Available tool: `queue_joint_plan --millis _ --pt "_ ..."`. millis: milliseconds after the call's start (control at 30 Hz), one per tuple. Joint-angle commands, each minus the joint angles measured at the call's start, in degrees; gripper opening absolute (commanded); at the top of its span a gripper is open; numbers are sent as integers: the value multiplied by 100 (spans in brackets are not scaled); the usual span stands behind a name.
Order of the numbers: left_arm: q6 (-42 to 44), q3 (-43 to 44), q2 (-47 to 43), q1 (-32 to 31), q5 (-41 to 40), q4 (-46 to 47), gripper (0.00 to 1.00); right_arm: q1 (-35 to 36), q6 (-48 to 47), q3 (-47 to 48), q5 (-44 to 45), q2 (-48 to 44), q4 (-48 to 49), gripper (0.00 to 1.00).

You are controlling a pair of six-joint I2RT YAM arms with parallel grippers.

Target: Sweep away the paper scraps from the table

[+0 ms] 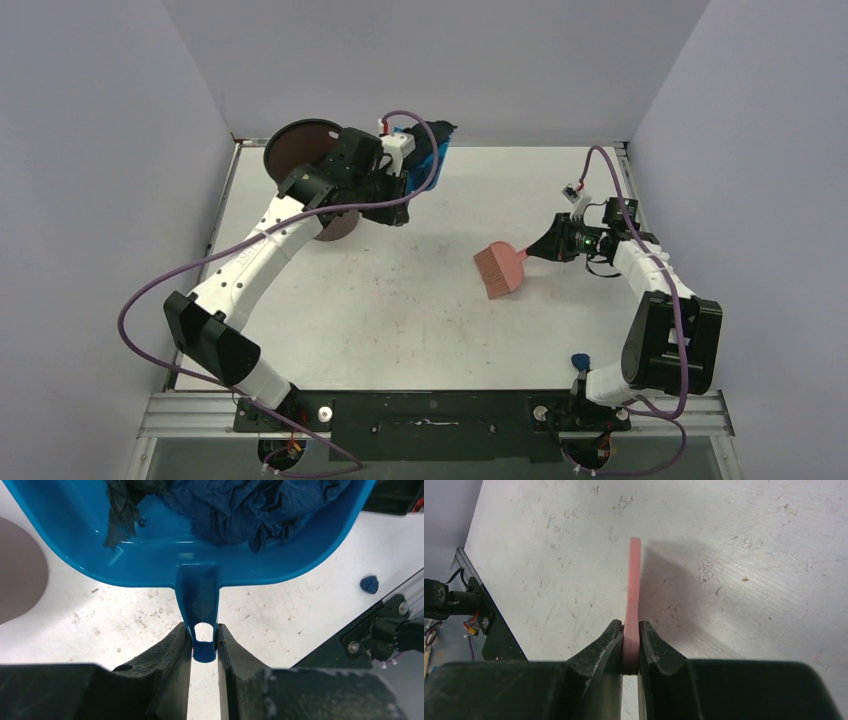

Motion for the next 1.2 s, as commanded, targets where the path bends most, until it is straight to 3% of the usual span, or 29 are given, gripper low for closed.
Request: queue_joint_plan --millis 0,200,333,433,500,533,633,733,1000,1167 --pt "-188 687 168 281 262 -236 0 28 -272 112 -53 -378 156 5" --pt "-309 1088 293 821 508 -283 0 45 -266 129 -54 -414 141 5" --pt "-1080 671 125 1648 1621 557 0 59 -285 112 -55 -466 135 5" --pt "-2299 -208 -95 2279 2864 2236 0 98 -312 112 -60 -479 130 5" --pt "-3479 -790 -181 2598 3533 3848 0 135 -351 113 -80 -477 104 5" --pt "-4504 -1075 -175 2747 3779 5167 0 161 -363 112 -82 -472 87 5" --pt "-6854 -2050 -95 2981 3962 8033 0 204 -408 120 -73 -482 30 5" --pt "-8017 -2502 55 2988 3995 9508 0 213 -451 129 -54 -516 -2 5" --pt "-7560 -2774 -192 2980 3909 9084 0 244 -481 145 -46 -539 -21 5" --pt "-6259 -2609 -502 2807 3781 7583 0 247 -491 147 -23 -546 -31 5"
